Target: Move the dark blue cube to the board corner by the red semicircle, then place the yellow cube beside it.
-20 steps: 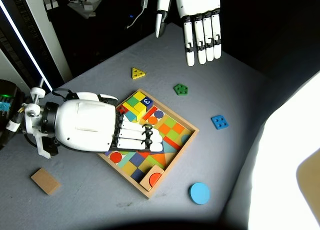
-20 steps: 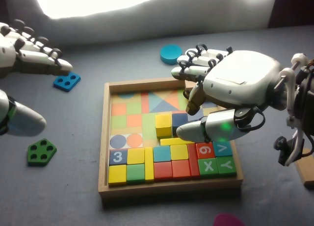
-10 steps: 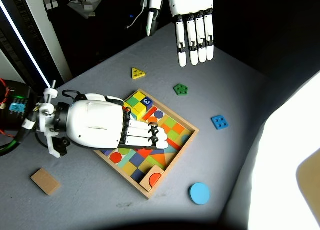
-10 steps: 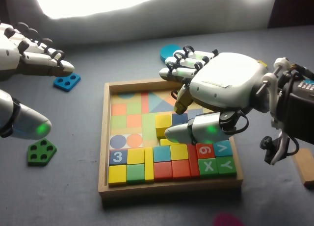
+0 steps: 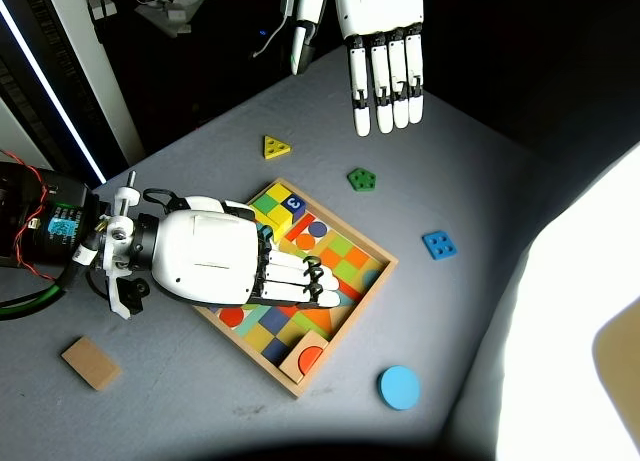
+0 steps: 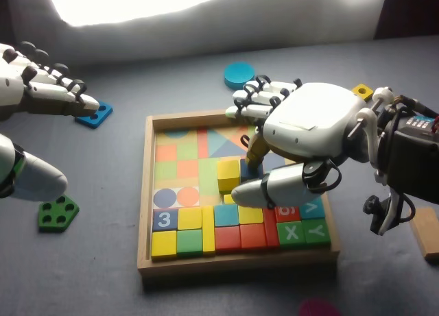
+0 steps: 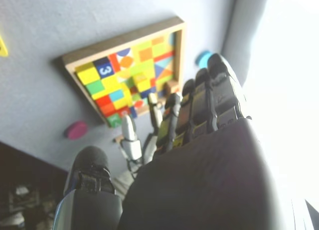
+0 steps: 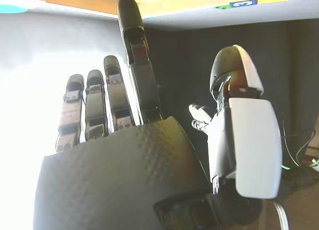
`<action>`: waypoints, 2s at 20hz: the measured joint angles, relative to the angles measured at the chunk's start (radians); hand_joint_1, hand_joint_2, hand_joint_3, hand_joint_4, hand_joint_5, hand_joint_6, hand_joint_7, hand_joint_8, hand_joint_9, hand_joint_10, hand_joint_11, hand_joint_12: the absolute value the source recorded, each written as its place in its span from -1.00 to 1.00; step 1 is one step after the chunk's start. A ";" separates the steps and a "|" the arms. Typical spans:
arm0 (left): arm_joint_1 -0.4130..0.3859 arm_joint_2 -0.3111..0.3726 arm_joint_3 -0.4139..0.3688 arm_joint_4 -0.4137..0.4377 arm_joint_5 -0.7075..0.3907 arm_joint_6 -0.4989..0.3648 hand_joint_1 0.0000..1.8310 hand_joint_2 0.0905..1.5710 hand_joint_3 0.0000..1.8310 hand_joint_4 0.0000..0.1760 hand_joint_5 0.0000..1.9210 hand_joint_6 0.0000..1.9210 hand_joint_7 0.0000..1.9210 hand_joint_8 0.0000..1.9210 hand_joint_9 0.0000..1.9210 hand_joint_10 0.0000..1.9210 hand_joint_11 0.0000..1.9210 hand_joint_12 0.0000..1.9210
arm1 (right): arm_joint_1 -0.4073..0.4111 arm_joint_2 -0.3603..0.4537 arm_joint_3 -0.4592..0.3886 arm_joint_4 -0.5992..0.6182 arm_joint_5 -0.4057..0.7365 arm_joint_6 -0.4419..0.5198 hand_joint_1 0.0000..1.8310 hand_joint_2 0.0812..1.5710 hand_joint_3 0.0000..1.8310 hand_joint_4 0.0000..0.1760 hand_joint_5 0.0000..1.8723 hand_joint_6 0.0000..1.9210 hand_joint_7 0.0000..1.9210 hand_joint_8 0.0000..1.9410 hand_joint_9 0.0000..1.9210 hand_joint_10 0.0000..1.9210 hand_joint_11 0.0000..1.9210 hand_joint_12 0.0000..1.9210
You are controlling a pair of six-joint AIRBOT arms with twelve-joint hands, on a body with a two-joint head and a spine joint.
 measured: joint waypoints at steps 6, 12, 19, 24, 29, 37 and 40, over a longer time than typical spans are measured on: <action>0.002 0.000 0.016 0.006 0.000 -0.002 -1.00 0.51 -1.00 -0.42 -1.00 -1.00 -0.98 -1.00 -0.98 -1.00 -1.00 -0.76 | 0.000 -0.003 0.002 -0.001 -0.008 -0.006 -1.00 0.41 -1.00 -1.00 -0.09 -0.99 -0.85 -0.99 -1.00 -1.00 -1.00 -1.00; 0.008 0.000 0.018 0.001 0.000 -0.002 -1.00 0.51 -1.00 -0.41 -1.00 -1.00 -0.99 -1.00 -1.00 -1.00 -1.00 -0.84 | 0.000 0.010 0.010 0.079 -0.009 -0.082 -1.00 0.42 -1.00 -1.00 -0.09 -0.99 -0.84 -0.99 -1.00 -1.00 -1.00 -1.00; 0.008 0.000 0.016 -0.001 0.000 -0.003 -1.00 0.52 -1.00 -0.47 -1.00 -1.00 -0.99 -1.00 -0.99 -1.00 -1.00 -0.72 | 0.000 0.052 0.027 0.094 -0.015 -0.094 -1.00 0.42 -1.00 -1.00 -0.07 -0.99 -0.84 -1.00 -1.00 -1.00 -1.00 -1.00; 0.008 0.000 0.016 0.001 0.000 -0.003 -1.00 0.52 -1.00 -0.43 -1.00 -1.00 -0.96 -0.99 -0.97 -0.99 -1.00 -0.75 | -0.008 0.045 0.082 0.094 0.004 -0.100 -1.00 0.43 -1.00 -1.00 -0.07 -0.99 -0.84 -1.00 -1.00 -1.00 -1.00 -1.00; 0.008 0.000 0.016 0.002 0.000 -0.003 -1.00 0.53 -1.00 -0.41 -1.00 -1.00 -0.95 -1.00 -0.95 -0.99 -1.00 -0.72 | -0.015 0.019 0.138 0.096 0.022 -0.092 -1.00 0.43 -0.99 -1.00 -0.07 -0.99 -0.85 -1.00 -1.00 -1.00 -1.00 -1.00; 0.008 0.000 0.016 0.001 0.000 -0.003 -1.00 0.53 -1.00 -0.46 -1.00 -1.00 -0.96 -1.00 -0.96 -1.00 -1.00 -0.69 | 0.000 0.020 0.141 0.097 -0.002 -0.058 -1.00 0.44 -1.00 -1.00 -0.05 -0.99 -0.82 -0.99 -1.00 -1.00 -1.00 -1.00; 0.011 0.000 0.016 0.007 0.000 -0.003 -1.00 0.53 -1.00 -0.42 -1.00 -1.00 -0.95 -1.00 -0.95 -1.00 -1.00 -0.66 | 0.009 0.050 0.086 0.099 -0.018 -0.061 -1.00 0.44 -1.00 -1.00 -0.06 -0.99 -0.81 -0.99 -1.00 -1.00 -1.00 -1.00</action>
